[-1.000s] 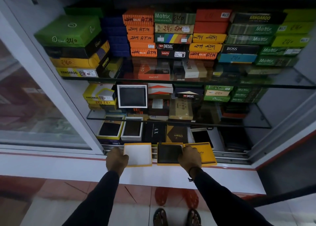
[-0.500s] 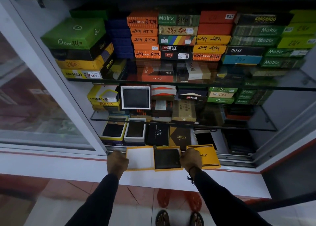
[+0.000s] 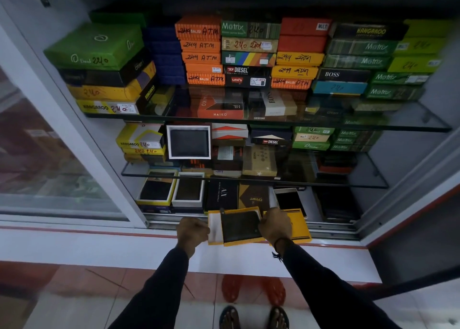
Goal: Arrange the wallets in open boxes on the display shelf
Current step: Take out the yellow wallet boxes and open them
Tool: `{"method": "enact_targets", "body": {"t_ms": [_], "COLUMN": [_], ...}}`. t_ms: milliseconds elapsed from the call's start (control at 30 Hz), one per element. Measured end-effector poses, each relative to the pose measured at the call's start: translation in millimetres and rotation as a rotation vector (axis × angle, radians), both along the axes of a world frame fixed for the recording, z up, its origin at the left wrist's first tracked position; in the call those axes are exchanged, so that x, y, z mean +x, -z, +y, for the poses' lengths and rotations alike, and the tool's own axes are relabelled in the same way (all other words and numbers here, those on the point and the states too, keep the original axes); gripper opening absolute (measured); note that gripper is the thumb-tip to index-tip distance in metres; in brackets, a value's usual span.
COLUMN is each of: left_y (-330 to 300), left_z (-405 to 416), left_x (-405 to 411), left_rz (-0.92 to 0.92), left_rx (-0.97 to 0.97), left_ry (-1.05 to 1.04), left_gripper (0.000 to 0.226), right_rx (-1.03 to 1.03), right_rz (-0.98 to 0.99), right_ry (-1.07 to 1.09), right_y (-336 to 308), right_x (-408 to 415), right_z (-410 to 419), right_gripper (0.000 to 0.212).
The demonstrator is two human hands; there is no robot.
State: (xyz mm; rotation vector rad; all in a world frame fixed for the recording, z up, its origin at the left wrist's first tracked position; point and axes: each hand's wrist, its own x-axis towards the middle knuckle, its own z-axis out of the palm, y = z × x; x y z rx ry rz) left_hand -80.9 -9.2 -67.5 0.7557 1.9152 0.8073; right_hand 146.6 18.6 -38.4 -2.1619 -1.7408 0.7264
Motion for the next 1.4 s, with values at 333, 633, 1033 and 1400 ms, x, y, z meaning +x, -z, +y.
{"method": "enact_targets", "body": {"t_ms": [333,633,1033,1400], "left_y": [-7.8,-8.5,-13.7,6.8], "left_z": [5.6,7.9,2.1,9.3], "left_x": [22.8,30.4,29.9,36.5], "left_rz": [-0.168,-0.061,0.029,0.086], "left_rx": [-0.043,-0.015,0.079,0.024], "left_ry": [0.099,0.055,0.323,0.137], "left_gripper": [0.017,0.003,0.039,0.019], "right_rx": [0.025,-0.075,-0.188,-0.091], "right_rz": [-0.058,-0.141,-0.257,-0.114], "right_ry": [-0.047,-0.131,-0.418,-0.399], "right_y": [4.1,14.5,22.7,32.0], "right_x": [-7.4,-3.4,-21.8,-39.1], "right_z": [4.2,11.0,34.2,31.1], "right_gripper": [0.020,0.021,0.066,0.041]}}
